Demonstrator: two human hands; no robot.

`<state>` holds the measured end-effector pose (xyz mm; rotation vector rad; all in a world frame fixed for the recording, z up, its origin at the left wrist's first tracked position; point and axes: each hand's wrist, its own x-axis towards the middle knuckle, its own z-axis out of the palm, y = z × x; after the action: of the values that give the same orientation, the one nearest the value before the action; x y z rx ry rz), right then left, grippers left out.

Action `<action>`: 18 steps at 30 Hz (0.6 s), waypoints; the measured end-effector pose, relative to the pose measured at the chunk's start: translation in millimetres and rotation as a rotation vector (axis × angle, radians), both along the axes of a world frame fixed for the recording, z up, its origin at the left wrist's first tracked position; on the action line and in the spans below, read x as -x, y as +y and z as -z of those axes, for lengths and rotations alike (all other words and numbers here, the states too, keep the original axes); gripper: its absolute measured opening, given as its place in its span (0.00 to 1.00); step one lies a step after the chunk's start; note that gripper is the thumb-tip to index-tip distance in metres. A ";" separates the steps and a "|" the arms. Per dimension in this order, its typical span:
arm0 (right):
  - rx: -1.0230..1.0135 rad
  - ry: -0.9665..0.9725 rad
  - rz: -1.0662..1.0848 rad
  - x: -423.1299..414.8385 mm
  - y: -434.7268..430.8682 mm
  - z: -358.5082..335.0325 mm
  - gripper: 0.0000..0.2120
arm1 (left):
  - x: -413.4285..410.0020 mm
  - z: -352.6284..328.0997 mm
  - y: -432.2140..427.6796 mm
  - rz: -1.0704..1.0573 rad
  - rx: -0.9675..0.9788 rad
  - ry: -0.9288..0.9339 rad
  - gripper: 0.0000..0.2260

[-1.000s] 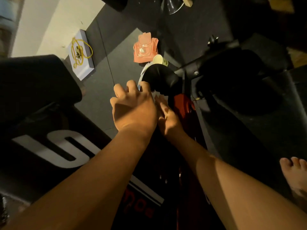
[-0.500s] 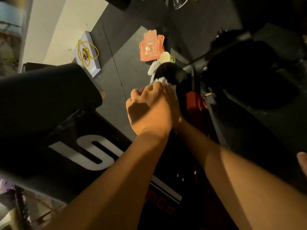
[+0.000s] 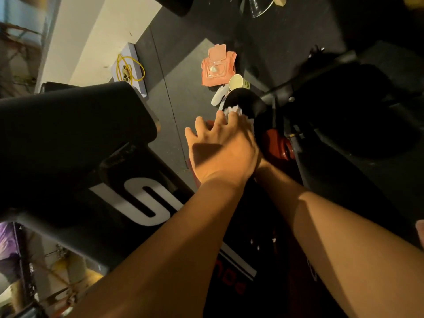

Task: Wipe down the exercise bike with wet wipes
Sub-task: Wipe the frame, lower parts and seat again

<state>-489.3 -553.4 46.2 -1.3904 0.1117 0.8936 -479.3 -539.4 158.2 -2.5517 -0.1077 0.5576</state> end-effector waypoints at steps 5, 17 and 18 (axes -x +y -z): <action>-0.206 0.225 0.117 21.3 -40.5 -3.2 0.23 | 23.5 6.7 -6.1 0.101 -0.134 0.059 0.31; -0.153 -0.294 -0.154 -5.4 -53.4 41.6 0.19 | 168.5 106.4 -54.6 -0.283 0.237 0.249 0.35; -0.144 -0.309 -0.091 -7.6 -49.4 40.2 0.20 | 167.9 110.9 -53.2 -0.277 0.270 0.242 0.35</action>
<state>-481.7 -602.8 6.0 -1.3890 -0.2481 0.7361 -647.2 -592.6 47.3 -2.7210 -0.3230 1.0458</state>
